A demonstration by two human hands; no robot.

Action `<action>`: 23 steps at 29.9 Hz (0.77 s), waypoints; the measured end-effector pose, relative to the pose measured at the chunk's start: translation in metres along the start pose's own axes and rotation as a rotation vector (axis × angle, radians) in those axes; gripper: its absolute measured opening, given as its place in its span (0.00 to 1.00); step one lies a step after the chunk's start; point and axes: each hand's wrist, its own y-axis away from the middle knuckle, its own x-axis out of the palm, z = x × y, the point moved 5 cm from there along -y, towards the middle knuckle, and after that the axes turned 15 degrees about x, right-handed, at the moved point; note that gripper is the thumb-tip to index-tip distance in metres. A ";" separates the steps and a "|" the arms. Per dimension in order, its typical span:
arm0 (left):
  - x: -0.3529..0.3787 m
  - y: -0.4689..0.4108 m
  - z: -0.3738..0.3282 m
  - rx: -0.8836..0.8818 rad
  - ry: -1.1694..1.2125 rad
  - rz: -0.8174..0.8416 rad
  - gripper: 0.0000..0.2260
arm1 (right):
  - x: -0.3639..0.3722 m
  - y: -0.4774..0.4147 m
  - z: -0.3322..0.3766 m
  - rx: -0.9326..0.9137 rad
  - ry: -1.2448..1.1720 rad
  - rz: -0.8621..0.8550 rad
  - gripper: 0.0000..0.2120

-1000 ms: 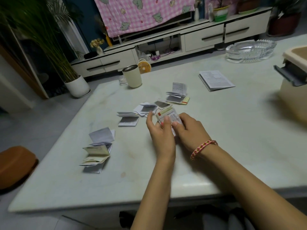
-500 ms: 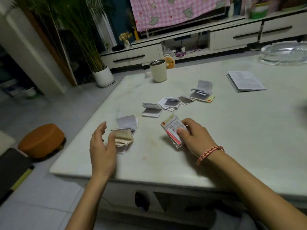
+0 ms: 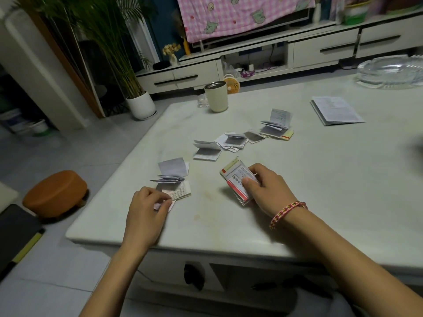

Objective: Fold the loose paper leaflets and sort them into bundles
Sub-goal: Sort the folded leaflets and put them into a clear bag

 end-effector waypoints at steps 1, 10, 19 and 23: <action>0.002 -0.001 -0.003 0.031 -0.018 0.026 0.02 | 0.001 0.000 0.000 0.001 0.002 0.007 0.06; 0.018 -0.021 -0.023 0.167 -0.099 0.219 0.17 | -0.001 -0.005 -0.005 0.060 -0.134 0.045 0.06; 0.016 -0.030 -0.041 0.325 -0.413 0.156 0.12 | -0.002 -0.005 -0.007 0.077 -0.245 0.042 0.05; -0.002 -0.028 -0.057 -0.133 0.350 -0.105 0.07 | -0.003 -0.008 -0.008 0.098 -0.279 0.030 0.03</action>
